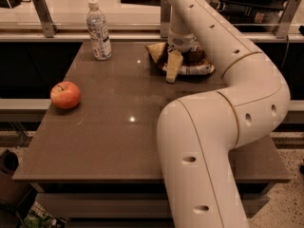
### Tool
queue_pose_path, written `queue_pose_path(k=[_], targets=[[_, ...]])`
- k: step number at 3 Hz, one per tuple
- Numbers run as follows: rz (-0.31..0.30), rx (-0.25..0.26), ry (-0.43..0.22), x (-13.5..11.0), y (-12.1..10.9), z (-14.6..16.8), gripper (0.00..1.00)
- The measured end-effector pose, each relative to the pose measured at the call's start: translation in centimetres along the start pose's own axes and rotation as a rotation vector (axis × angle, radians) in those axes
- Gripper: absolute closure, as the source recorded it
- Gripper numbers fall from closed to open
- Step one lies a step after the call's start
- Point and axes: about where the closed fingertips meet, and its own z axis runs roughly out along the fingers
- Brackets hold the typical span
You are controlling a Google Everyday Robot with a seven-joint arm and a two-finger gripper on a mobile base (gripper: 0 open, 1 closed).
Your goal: Move brown chip bag near apple
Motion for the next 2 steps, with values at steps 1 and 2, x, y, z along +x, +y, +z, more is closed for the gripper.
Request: queue_pose_path(k=[1,2], targets=[[0.0,0.0,0.0,-0.02,-0.02,-0.68,0.88],[0.002,0.002,-0.001,0.06,-0.07,-0.84,0.93]])
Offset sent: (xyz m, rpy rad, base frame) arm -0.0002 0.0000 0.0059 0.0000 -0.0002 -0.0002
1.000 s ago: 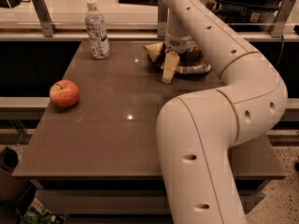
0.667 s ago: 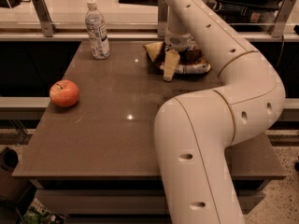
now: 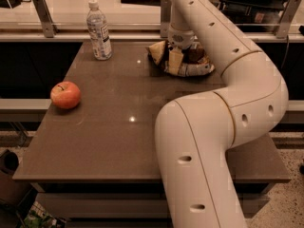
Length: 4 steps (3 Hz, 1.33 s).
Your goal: Move brown chip bag near apple
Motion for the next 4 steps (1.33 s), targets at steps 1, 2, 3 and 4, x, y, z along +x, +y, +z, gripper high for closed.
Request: queue_pose_path(k=[1,2,3,4], targets=[[0.001,0.0,0.001,0.07,0.0,-0.19,0.94],[0.003,0.001,0.001,0.15,0.0,-0.28,0.95],[0.005,0.002,0.002,0.23,0.01,-0.47,0.96],[0.007,0.003,0.003,0.33,-0.01,-0.63,0.97]])
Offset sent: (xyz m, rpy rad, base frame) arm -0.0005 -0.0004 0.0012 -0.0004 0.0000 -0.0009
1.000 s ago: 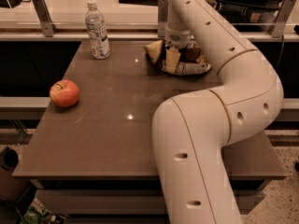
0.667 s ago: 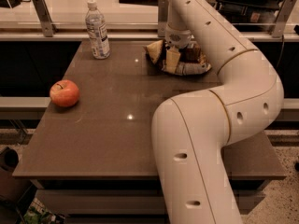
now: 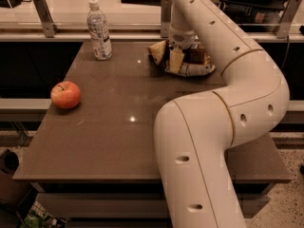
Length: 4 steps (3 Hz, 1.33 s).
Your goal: Move brown chip bag near apple
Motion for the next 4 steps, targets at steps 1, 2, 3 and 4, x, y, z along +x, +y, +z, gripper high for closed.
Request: queue_pose_path(k=[1,2,3,4], targets=[[0.0,0.001,0.0,0.0,0.0,-0.1,1.0],[0.0,0.001,0.0,0.0,0.0,-0.2,1.0],[0.029,0.1,0.042,-0.9,-0.3,-3.9,1.0],[0.057,0.169,0.074,-1.4,-0.2,-6.5,1.0]])
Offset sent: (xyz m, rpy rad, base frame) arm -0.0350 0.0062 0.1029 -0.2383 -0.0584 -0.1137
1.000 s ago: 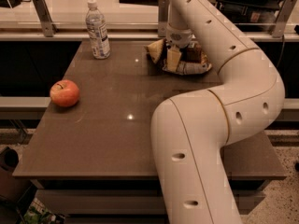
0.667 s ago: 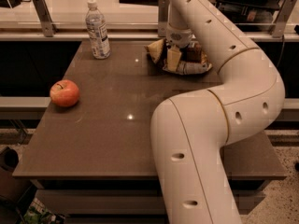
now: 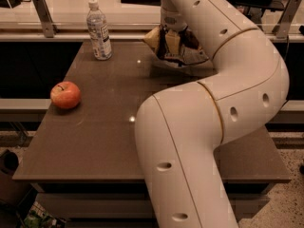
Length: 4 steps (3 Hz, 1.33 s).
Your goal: Move brown chip bag near apple
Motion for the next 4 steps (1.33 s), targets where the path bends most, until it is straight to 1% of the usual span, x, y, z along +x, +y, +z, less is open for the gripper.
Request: queue_pose_path(k=[2,3,4], targets=[[-0.01,0.04,-0.05,-1.3,-1.0,0.1,1.0],[-0.047,0.052,-0.098,-1.9,-0.7,-1.5,1.0],[-0.05,0.082,-0.11,-1.8,-0.3,-3.8,1.0]])
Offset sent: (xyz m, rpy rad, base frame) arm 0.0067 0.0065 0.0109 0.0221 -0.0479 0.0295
